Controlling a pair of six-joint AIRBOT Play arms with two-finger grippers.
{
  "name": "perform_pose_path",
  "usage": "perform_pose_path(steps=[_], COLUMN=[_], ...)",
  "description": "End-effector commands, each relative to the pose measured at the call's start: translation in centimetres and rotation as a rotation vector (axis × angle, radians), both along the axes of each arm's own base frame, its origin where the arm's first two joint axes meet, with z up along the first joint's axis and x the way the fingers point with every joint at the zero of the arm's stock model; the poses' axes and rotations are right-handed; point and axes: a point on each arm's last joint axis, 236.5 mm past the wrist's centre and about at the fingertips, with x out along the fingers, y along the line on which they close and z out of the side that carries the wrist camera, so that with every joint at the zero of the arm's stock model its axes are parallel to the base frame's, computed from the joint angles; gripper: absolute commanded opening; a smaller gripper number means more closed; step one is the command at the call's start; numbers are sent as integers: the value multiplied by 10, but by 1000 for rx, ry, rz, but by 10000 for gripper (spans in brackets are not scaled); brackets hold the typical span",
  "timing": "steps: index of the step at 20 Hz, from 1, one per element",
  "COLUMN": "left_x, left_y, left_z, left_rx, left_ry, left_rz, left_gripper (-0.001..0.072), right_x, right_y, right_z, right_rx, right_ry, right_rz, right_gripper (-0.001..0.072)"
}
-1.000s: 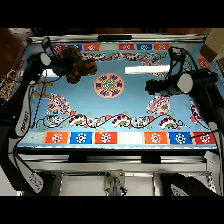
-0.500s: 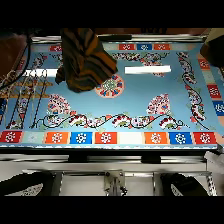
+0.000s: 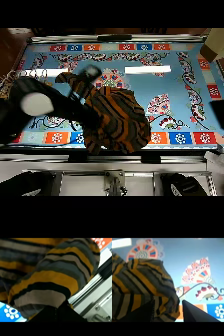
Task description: Fold the shirts.
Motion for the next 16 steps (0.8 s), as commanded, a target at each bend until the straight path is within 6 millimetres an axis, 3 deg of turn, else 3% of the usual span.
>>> perform_pose_path(steps=[1, 3, 6, 8, 10, 12, 14, 15, 16], left_x=[-45, -50, -30, -6, 18, 35, 45, 48, 50], left_y=[21, 26, 6, -9, -16, -13, -3, 2, 7], left_z=[-88, -106, -97, -84, -69, -61, -61, -62, -64], left_rx=[169, 187, 92, 0, -77, -112, -107, -100, -90], left_ry=[166, 199, 135, 62, 5, -26, -25, -19, -11], left_rz=[-2, 37, 72, 111, 164, 202, 236, 249, 259], left_gripper=[49, 49, 49, 49, 50, 49, 49, 49, 50], right_x=[-6, 5, 7, 6, 10, 9, -1, -9, -18], right_y=[18, 30, 41, 42, 42, 43, 56, 70, 81], right_z=[-72, -119, -183, -197, -195, -204, -228, -246, -266], right_rx=[-26, -22, -9, -7, -10, -14, 10, 52, 76], right_ry=[222, 296, 400, 423, 406, 439, 541, 603, 662], right_rz=[77, 110, 130, 131, 132, 136, 180, 224, 278], right_gripper=[457, 457, 457, 457, 457, 458, 466, 582, 614])
